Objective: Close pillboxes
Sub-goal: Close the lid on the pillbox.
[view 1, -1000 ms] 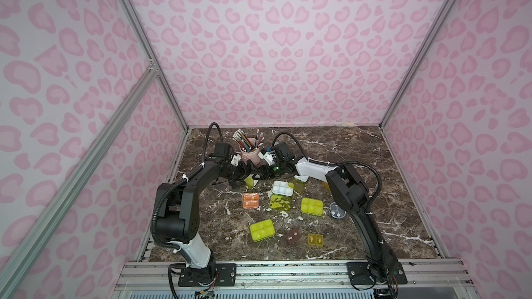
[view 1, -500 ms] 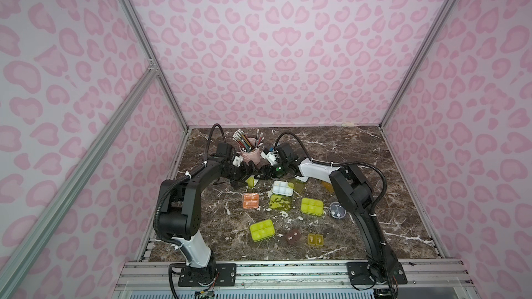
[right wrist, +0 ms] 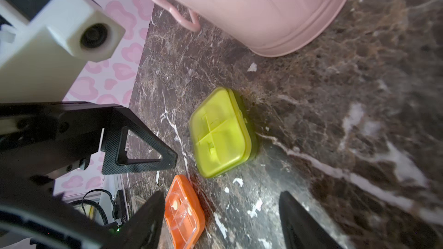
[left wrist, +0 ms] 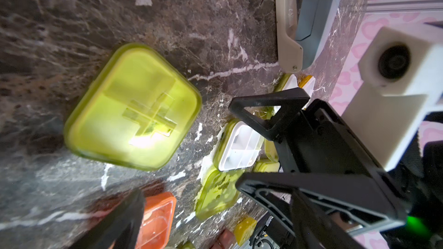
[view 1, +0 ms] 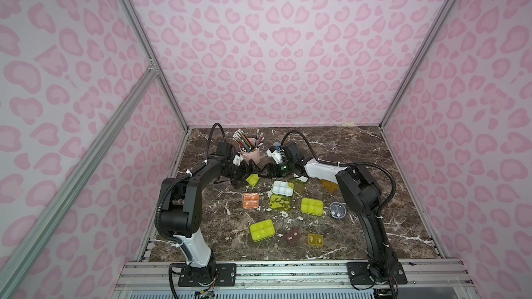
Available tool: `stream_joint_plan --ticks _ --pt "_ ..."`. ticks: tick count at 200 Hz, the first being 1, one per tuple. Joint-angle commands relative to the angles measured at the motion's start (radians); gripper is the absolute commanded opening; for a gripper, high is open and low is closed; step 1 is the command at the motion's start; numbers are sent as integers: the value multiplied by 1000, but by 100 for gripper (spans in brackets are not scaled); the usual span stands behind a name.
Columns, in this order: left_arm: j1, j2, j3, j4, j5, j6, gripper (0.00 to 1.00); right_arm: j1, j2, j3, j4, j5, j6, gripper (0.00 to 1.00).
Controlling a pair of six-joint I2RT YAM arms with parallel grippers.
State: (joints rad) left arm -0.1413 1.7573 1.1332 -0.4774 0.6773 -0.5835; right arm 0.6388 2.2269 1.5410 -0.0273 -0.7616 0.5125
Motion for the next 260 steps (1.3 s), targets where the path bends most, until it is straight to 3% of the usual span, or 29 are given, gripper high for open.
stream_joint_plan --ticks 1,70,177,213,260 --pt "1 -6 11 34 0 -3 96 12 4 6 35 -50 -16 77" --pt "17 -141 -5 -44 -2 32 97 34 43 81 -23 -32 -28 74" --pt "71 -401 -144 -169 -54 160 97 77 59 155 -89 -6 -36 70" --pt "84 -437 -159 -224 -108 224 97 86 88 171 -96 -3 -25 67" --pt "94 -396 -144 -224 -96 231 97 88 80 168 -95 7 2 68"
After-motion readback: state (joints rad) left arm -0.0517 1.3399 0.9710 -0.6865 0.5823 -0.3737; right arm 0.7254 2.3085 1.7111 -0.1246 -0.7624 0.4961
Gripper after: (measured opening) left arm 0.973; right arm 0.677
